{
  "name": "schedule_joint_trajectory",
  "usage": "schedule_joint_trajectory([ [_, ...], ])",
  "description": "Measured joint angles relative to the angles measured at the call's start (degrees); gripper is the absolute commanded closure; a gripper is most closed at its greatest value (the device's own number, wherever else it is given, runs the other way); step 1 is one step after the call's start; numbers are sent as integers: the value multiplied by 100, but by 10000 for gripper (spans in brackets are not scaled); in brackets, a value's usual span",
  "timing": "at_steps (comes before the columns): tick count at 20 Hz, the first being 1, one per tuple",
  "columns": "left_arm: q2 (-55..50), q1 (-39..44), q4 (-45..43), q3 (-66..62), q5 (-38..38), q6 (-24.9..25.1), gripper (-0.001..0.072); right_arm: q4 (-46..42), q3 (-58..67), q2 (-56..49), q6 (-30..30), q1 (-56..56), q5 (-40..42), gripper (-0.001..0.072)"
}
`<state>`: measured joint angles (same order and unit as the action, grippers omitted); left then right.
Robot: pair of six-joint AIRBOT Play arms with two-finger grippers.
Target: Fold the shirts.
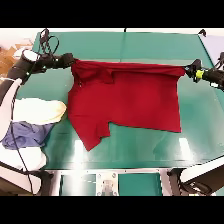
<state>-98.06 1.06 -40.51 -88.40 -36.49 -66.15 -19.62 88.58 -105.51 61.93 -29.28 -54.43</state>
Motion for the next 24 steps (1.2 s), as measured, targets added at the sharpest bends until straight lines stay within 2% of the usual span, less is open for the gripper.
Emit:
schedule_joint_trajectory([
  [5,-101,-11,-81,-94,11,160,679,-83,621,-343,96,-7,-472,699],
  [8,-114,-39,-466,-109,-581,153,680,-761,717,-393,358,-101,-1047,698],
  [12,-125,-61,-1193,-74,-1449,-111,680,-1843,671,-415,634,-149,-1718,699],
  [19,-369,9,-1545,258,-2157,-343,679,-2636,105,-424,785,-153,-2041,696],
  [20,-396,31,-1558,280,-2240,-363,679,-2702,70,-424,809,-153,-2059,667],
  [21,-404,37,-1556,293,-2312,-378,675,-2758,52,-426,846,-153,-2083,504],
  [22,-411,42,-1558,295,-2424,-404,450,-2804,46,-424,870,-155,-2124,358],
  [23,-420,33,-1582,278,-2577,-459,129,-2850,66,-424,929,-164,-2205,346],
  [24,-424,4,-1604,223,-2815,-529,102,-2935,120,-422,1019,-188,-2330,345],
])
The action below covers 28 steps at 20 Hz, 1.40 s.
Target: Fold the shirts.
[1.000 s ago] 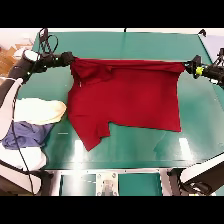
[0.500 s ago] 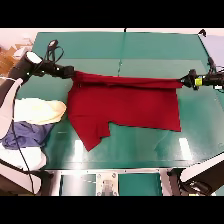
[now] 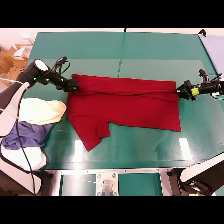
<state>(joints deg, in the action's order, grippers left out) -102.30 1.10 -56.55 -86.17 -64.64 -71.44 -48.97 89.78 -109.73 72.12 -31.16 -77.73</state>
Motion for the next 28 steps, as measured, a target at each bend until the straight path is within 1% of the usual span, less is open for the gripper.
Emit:
schedule_joint_trajectory([
  [1,0,-50,-13,-105,-247,-92,107,-160,74,24,131,-35,-146,345],
  [2,0,-122,-37,-243,-570,-199,107,-365,151,70,286,-83,-321,376],
  [3,0,-199,-50,-385,-927,-326,109,-592,199,133,442,-125,-494,527],
  [4,2,-280,-55,-522,-1268,-468,202,-835,225,229,605,-177,-675,663],
  [5,15,-361,-59,-638,-1637,-625,504,-1036,216,341,726,-223,-813,697],
  [6,46,-422,-72,-708,-1971,-726,675,-1224,142,492,835,-256,-949,698],
  [7,107,-470,-96,-734,-2269,-813,680,-1373,9,662,887,-275,-1054,698],
  [9,352,-474,-98,-573,-2686,-914,680,-1572,-472,1123,973,-317,-1147,699],
  [10,555,-470,-122,-354,-2769,-957,680,-1663,-828,1408,984,-345,-1137,699],
  [12,1104,-433,-225,302,-2708,-1003,680,-1696,-1722,2096,992,-442,-957,699],
  [14,1880,-389,-308,1320,-2326,-1067,670,-1582,-2822,2924,1029,-597,-603,696],
  [15,2271,-389,-367,1853,-2085,-1137,388,-1480,-3368,3346,1054,-667,-411,650],
  [16,2673,-382,-393,2435,-1786,-1259,20,-1381,-3941,3766,1117,-728,-166,511],
  [17,3008,-367,-391,2955,-1506,-1373,-3,-1261,-4424,4120,1137,-765,83,392],
  [18,3314,-363,-378,3480,-1224,-1506,-3,-1106,-4892,4430,1163,-796,332,377],
  [19,3534,-363,-356,3930,-922,-1576,-3,-986,-5261,4647,1189,-817,579,376],
  [21,3814,-365,-140,4723,-345,-1615,-2,-702,-5864,4933,1237,-833,1086,376],
  [24,4009,-358,459,5587,476,-1377,-2,-487,-6373,5117,1261,-833,1624,375],
  [25,4039,-363,662,5781,695,-1281,12,-442,-6487,5152,1266,-833,1744,375],
  [26,4076,-350,953,5952,918,-1169,190,-376,-6572,5174,1266,-833,1862,376],
  [27,4081,-306,1132,6081,1156,-1067,227,-291,-6649,5184,1268,-833,2009,375],
  [28,4094,-212,1270,6183,1375,-990,227,-184,-6704,5182,1272,-831,2103,374],
])
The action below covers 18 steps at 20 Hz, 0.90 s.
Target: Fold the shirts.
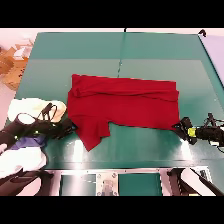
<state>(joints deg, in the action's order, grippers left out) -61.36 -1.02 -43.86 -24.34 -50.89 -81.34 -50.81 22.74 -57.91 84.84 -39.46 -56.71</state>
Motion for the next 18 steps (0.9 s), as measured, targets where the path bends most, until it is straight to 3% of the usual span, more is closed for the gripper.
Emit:
schedule_joint_trajectory([
  [3,22,474,358,149,734,142,250,396,-105,-179,9,157,317,354],
  [5,15,691,433,203,1113,184,510,704,-120,-411,7,363,551,366],
  [6,4,754,444,221,1248,195,594,826,-105,-522,9,459,647,410],
  [7,0,804,435,221,1318,205,602,905,-72,-625,-7,544,734,496],
  [8,0,839,417,199,1331,214,607,933,-28,-697,-44,595,778,502],
  [9,2,866,339,160,1320,214,679,962,31,-754,-103,623,787,541],
  [10,4,876,221,94,1274,219,680,968,83,-791,-151,627,785,689],
  [14,13,752,-136,-361,857,219,681,767,328,-866,-308,542,549,698],
  [18,76,640,-706,-901,-96,192,681,221,442,-765,-378,232,44,698],
])
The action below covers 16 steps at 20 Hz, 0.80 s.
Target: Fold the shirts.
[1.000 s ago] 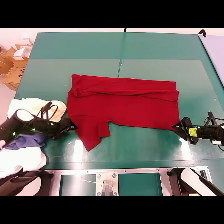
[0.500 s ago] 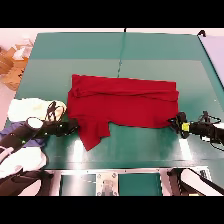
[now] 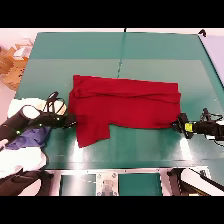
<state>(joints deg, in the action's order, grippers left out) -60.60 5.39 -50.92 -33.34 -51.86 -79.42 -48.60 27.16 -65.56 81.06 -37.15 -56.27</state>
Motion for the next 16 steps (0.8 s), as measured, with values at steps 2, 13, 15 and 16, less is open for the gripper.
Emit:
schedule_joint_trajectory([
  [2,160,-22,-227,-256,-503,-22,681,-157,48,111,-13,-238,-267,698],
  [13,201,-37,-249,-2153,-1106,-83,681,111,1626,310,-20,-184,-1294,698],
  [15,-234,-37,-179,-2573,-968,17,681,245,2046,55,33,103,-1126,698],
  [16,-525,-37,-146,-2817,-885,59,681,295,2271,-140,61,264,-1029,698],
])
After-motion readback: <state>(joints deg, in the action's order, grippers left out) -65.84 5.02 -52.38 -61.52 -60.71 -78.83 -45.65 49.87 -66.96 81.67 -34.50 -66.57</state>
